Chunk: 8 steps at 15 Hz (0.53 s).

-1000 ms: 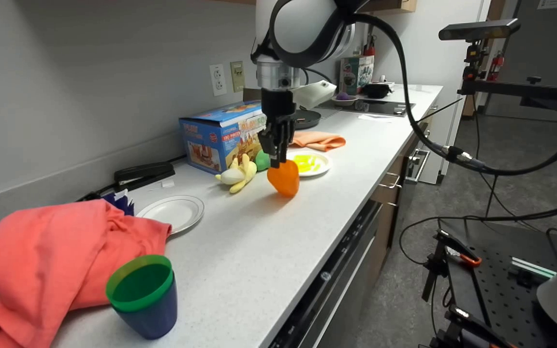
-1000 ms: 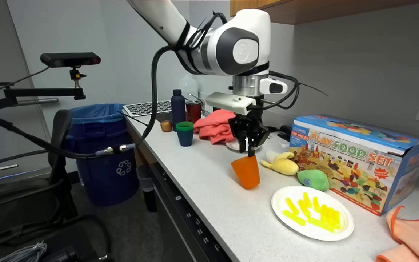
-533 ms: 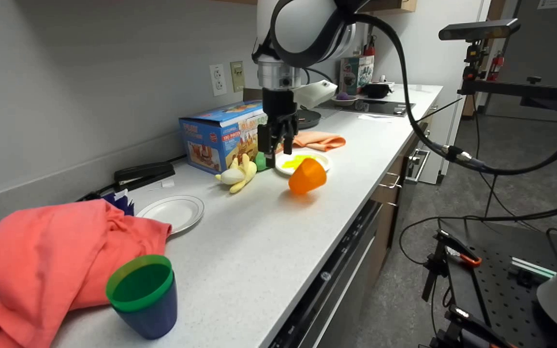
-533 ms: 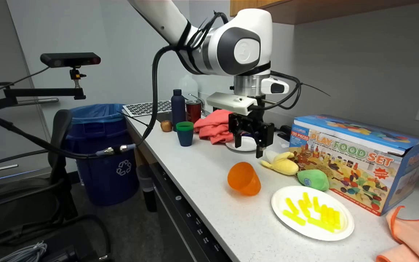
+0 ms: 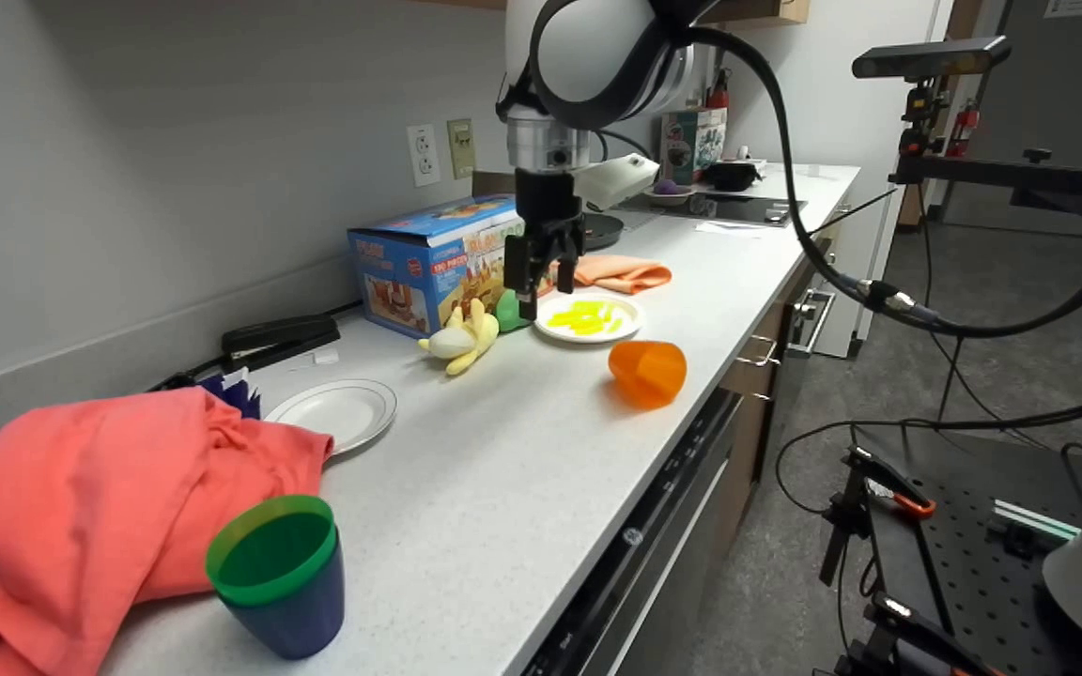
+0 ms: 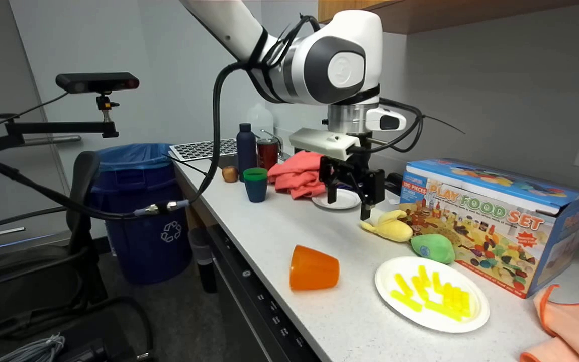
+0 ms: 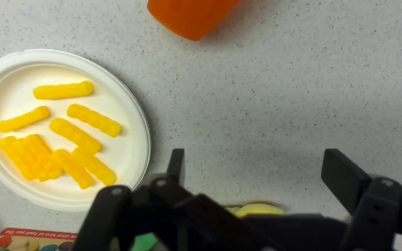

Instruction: Pick up the orange cup and pour the fries out of the cup and onto the white plate

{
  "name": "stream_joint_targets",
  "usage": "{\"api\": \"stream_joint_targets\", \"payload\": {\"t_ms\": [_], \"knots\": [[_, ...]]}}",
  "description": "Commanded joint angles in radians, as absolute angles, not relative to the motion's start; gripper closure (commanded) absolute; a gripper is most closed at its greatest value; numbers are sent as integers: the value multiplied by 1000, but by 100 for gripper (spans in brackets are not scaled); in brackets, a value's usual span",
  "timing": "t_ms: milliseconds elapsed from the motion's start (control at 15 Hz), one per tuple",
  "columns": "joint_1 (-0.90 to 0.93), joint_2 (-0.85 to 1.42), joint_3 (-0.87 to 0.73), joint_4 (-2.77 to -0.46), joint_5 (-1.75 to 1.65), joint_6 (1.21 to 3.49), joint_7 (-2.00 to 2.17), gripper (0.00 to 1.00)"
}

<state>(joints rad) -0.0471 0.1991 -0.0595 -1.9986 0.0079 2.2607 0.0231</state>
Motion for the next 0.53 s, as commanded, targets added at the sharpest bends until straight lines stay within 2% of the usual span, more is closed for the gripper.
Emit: {"api": "stream_joint_targets", "payload": {"t_ms": [0, 467], "knots": [[-50, 199, -60, -1997, 7, 2259, 28, 0], [-51, 197, -64, -1997, 7, 2259, 40, 0]]}}
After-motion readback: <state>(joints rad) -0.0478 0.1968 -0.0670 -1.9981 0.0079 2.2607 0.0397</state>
